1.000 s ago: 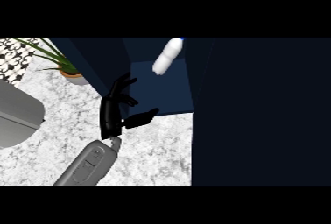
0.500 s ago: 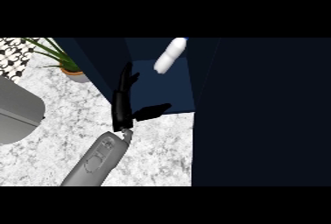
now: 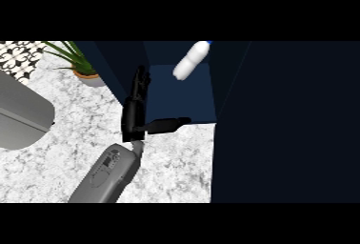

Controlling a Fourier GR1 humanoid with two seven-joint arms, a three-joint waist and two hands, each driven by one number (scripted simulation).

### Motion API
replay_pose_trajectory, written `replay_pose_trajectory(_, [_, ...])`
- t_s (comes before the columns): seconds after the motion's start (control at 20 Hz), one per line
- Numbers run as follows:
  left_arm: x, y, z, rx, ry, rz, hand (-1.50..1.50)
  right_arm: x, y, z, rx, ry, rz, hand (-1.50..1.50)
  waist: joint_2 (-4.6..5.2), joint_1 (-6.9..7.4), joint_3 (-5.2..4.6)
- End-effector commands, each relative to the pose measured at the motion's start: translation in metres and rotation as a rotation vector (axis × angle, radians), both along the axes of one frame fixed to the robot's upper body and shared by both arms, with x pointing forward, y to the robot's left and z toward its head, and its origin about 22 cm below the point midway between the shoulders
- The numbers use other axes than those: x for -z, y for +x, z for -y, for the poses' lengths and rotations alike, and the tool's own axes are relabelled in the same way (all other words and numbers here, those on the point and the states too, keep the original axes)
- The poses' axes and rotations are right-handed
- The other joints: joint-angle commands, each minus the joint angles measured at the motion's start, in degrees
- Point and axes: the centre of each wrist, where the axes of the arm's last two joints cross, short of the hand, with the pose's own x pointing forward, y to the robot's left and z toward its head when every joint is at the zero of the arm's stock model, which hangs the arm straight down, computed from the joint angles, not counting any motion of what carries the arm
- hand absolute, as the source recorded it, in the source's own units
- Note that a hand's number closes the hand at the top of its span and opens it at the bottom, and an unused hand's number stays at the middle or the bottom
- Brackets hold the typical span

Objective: Pick up the bottled water, place it into the cabinet and close the cabinet

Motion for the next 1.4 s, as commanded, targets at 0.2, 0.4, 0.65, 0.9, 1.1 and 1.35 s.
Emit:
replay_pose_trajectory(0.2, [-0.034, 0.044, -0.039, 0.097, -0.065, 0.144, -1.50, -0.012, -0.020, -0.001, 0.031, 0.005, -0.018, -1.50, 0.03, 1.25, 0.05])
replay_pose_trajectory(0.4, [-0.029, 0.033, -0.042, 0.148, -0.100, 0.170, -1.50, -0.005, -0.008, -0.006, 0.019, -0.003, -0.026, -1.50, -0.01, 2.16, 0.08])
replay_pose_trajectory(0.65, [-0.035, 0.003, -0.044, 0.205, -0.135, 0.158, -1.50, -0.003, -0.007, -0.005, 0.040, -0.018, -0.031, -1.50, -0.22, 2.85, 0.10])
replay_pose_trajectory(0.9, [-0.044, -0.030, -0.032, 0.238, -0.220, 0.162, -1.50, -0.009, -0.014, -0.008, 0.035, 0.003, -0.026, -1.50, -0.26, 2.98, 0.10])
replay_pose_trajectory(1.1, [-0.058, -0.046, -0.021, 0.227, -0.251, 0.167, -1.50, -0.017, -0.030, -0.010, 0.035, -0.002, -0.011, -1.50, -0.30, 2.58, 0.10])
replay_pose_trajectory(1.35, [-0.067, -0.108, -0.040, 0.280, -0.282, 0.199, -1.50, -0.010, -0.015, 0.001, 0.047, -0.016, -0.034, -1.50, -0.29, 3.20, 0.11])
